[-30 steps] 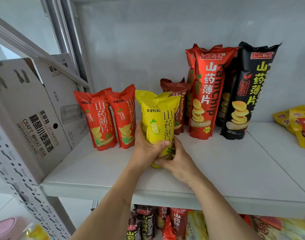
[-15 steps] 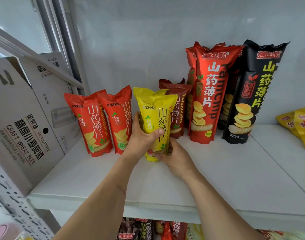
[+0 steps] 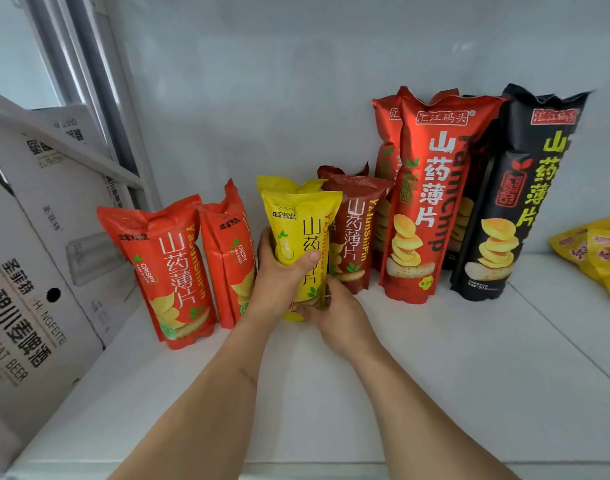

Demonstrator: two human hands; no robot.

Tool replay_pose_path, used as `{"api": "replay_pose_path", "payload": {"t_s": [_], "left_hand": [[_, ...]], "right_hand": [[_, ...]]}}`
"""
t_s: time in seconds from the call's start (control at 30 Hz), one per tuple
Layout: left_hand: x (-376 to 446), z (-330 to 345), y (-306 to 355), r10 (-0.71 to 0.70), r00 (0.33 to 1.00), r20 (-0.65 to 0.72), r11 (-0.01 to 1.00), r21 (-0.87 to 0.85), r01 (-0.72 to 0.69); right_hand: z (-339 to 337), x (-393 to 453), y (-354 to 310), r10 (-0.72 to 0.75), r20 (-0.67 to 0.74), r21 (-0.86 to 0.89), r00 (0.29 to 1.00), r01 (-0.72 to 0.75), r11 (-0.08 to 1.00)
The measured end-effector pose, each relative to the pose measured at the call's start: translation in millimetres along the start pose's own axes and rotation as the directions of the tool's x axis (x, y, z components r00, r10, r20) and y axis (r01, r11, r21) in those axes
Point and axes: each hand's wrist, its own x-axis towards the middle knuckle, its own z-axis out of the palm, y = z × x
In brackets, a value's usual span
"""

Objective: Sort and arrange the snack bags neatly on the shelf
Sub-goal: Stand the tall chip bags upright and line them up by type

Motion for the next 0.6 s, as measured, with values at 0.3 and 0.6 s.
{"api": "replay_pose_path", "payload": {"t_s": [0.3, 0.6], "left_hand": [[33.8, -2.3, -14.5, -0.009, 1.000, 0.000, 1.000, -0.008, 0.009], [53.4, 1.1, -20.7, -0.025, 0.999, 0.043, 0.999, -0.030, 0.026]], "right_hand": [[17.2, 26.5, 3.2, 0.020, -0.060, -0.004, 0.998, -0.020, 1.000], [22.0, 39.1, 3.8, 0.065, -0.198, -0.089, 0.978, -0.084, 0.992]]}}
